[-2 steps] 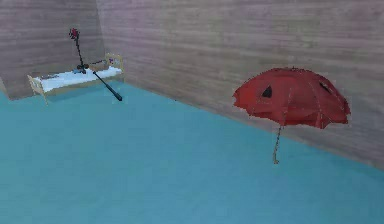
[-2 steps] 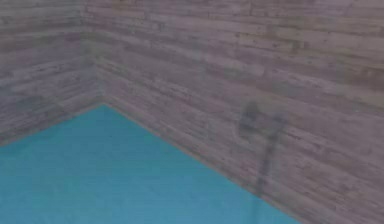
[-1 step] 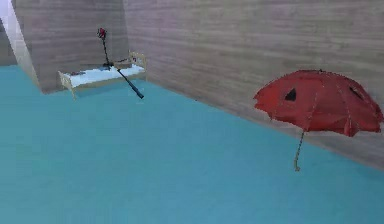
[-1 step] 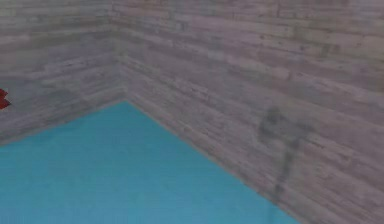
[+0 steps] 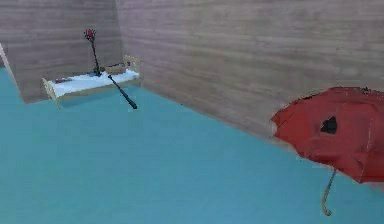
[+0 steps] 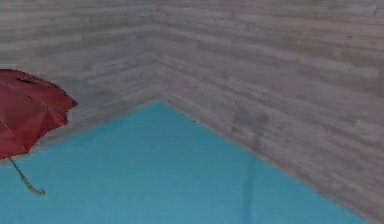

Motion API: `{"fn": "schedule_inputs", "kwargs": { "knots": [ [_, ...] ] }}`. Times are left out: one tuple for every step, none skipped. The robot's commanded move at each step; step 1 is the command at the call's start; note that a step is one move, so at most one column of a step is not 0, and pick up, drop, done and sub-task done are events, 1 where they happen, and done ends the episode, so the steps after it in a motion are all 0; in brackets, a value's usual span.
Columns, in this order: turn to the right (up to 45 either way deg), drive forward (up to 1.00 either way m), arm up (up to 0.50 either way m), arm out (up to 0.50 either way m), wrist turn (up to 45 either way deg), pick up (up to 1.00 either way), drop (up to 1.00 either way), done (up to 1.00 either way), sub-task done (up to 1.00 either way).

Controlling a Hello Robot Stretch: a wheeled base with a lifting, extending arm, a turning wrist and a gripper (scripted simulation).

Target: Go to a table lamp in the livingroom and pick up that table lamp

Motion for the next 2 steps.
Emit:
{"fn": "schedule_inputs", "kwargs": {
  "knots": [
    [-42.0, 0.0, 0.0, 0.0, 0.0, 0.0, 0.0, 0.0, 0.0],
    [0.0, 1.0, 0.0, 0.0, 0.0, 0.0, 0.0, 0.0, 0.0]
  ]
}}
